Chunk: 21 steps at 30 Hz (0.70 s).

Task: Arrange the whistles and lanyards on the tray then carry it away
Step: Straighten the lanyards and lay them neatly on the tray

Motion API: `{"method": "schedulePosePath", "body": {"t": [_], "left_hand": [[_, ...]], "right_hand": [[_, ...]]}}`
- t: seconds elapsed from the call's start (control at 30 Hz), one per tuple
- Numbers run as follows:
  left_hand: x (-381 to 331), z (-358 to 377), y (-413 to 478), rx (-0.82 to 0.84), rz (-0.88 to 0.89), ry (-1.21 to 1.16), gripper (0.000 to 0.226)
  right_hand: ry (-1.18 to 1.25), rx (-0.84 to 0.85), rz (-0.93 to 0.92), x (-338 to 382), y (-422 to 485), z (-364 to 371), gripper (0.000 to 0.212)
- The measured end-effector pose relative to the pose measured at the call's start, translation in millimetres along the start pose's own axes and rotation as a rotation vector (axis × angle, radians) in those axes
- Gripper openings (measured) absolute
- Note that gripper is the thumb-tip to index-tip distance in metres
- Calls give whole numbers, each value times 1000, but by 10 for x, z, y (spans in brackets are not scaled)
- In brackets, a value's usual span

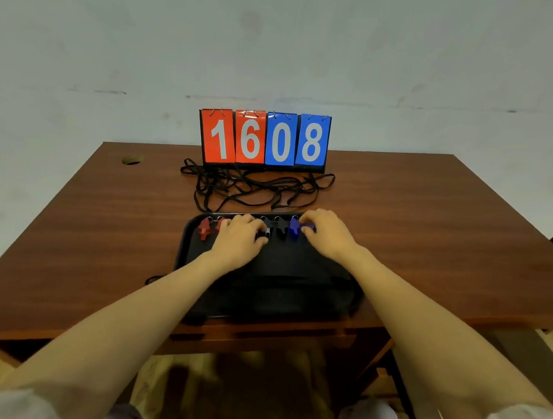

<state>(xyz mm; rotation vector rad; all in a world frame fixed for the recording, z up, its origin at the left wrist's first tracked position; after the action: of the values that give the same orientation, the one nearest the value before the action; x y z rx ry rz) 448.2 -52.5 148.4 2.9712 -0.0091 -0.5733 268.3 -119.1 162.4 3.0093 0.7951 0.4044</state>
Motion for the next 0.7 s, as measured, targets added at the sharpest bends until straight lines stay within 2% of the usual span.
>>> {"method": "schedulePosePath", "body": {"t": [0.23,0.43,0.53,0.6,0.7], "left_hand": [[164,-136,804,13,-62,-40,22],[221,53,1394,185,-55,-103,21],[205,208,1541,276,-24,-43,31],[239,300,1597,300,-26,37,35],[308,354,1644,263,-67,-17,24]], "right_hand": [[35,60,106,-279,778,-34,32],[-32,216,67,-432,1318,132,39],[-70,276,40,-454,1434,295,39],[-65,276,62,-475,1466,388,37],[-93,220,87,-497,1494,430,41]]}}
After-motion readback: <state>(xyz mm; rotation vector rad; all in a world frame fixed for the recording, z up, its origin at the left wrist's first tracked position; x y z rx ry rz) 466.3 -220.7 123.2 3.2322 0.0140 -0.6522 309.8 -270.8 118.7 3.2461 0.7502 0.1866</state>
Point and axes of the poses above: each hand's wrist, its own y-axis towards the middle knuckle, its own z-axis out of the palm, x = y × z, the point moved 2 cm from there along y, towards the middle knuckle, and after that the axes turned 7 degrees about -y, right-handed, at the moved point
